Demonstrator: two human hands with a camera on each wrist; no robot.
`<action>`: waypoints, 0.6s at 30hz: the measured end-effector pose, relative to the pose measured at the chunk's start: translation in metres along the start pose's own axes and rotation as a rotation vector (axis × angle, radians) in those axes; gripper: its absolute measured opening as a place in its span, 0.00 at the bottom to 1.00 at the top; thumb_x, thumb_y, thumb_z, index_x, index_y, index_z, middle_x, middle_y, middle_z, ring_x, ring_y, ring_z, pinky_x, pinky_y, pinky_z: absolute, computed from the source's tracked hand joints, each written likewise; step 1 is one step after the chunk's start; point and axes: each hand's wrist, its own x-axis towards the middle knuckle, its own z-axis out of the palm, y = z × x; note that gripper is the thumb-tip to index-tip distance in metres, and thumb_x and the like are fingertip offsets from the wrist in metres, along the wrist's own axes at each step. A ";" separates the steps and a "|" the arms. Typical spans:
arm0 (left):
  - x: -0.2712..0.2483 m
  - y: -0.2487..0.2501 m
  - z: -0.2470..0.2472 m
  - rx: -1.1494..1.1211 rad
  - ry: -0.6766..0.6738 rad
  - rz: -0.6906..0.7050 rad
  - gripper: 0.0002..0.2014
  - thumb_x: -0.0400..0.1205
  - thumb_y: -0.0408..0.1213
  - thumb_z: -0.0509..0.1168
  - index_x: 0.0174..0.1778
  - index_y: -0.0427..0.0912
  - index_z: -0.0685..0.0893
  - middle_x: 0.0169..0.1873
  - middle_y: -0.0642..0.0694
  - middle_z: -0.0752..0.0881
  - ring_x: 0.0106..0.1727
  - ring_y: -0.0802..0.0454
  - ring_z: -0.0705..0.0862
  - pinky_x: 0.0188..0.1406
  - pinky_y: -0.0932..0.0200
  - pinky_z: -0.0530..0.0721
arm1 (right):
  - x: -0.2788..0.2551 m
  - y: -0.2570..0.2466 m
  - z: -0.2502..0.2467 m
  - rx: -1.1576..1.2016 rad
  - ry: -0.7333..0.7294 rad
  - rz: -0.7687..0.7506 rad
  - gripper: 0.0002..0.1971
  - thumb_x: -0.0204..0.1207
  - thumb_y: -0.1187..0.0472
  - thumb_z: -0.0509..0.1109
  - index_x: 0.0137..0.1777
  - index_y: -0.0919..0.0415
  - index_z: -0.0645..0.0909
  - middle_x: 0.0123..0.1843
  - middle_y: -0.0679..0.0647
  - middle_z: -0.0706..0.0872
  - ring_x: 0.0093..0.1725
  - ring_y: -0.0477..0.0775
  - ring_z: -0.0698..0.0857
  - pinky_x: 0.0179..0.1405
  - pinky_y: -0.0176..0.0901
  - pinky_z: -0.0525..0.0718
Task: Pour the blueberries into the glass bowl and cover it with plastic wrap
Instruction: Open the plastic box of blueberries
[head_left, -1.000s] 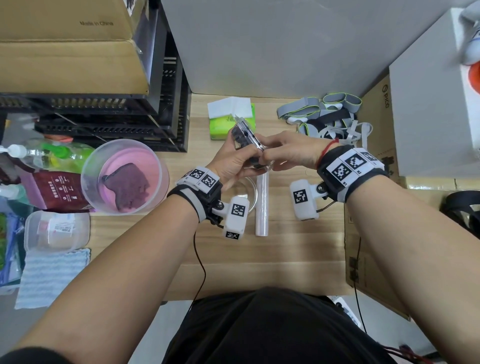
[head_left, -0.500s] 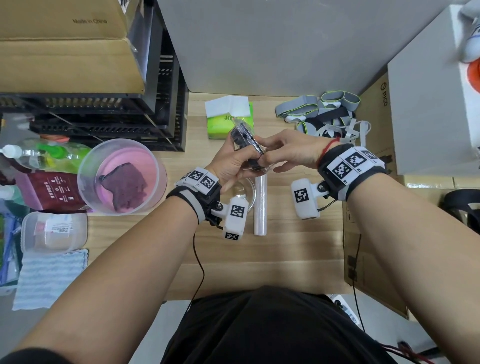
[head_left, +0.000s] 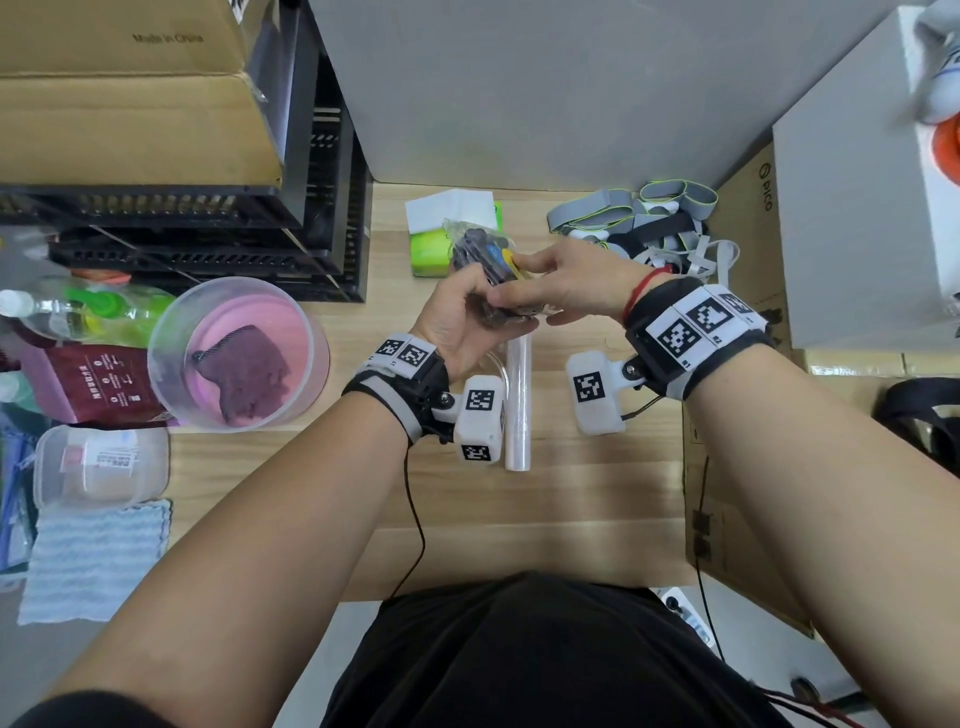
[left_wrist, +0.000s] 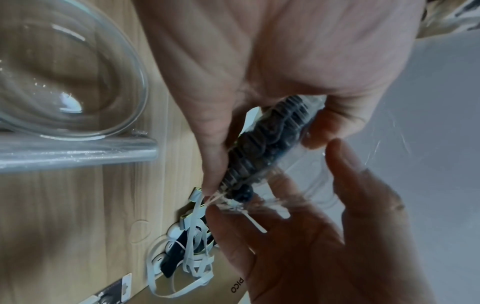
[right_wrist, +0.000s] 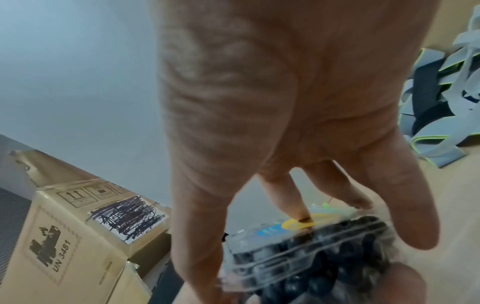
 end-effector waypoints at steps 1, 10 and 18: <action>0.000 0.000 0.000 -0.020 0.008 0.002 0.21 0.76 0.26 0.51 0.60 0.34 0.83 0.48 0.36 0.87 0.53 0.38 0.86 0.73 0.32 0.76 | -0.002 -0.003 -0.002 -0.021 0.008 0.004 0.29 0.62 0.35 0.79 0.59 0.52 0.89 0.47 0.55 0.90 0.46 0.45 0.85 0.54 0.46 0.91; 0.004 -0.001 -0.006 -0.140 0.044 0.022 0.23 0.81 0.29 0.51 0.70 0.34 0.81 0.54 0.34 0.89 0.57 0.33 0.89 0.66 0.27 0.82 | -0.015 -0.014 -0.014 0.006 0.015 -0.002 0.07 0.68 0.39 0.77 0.43 0.32 0.82 0.57 0.51 0.90 0.53 0.47 0.86 0.56 0.50 0.90; 0.009 0.000 -0.014 -0.054 0.056 -0.039 0.29 0.87 0.58 0.58 0.77 0.40 0.78 0.63 0.37 0.88 0.59 0.36 0.89 0.68 0.31 0.82 | -0.013 0.003 -0.017 0.082 -0.038 -0.019 0.44 0.58 0.37 0.79 0.77 0.39 0.74 0.64 0.51 0.88 0.65 0.51 0.84 0.60 0.50 0.88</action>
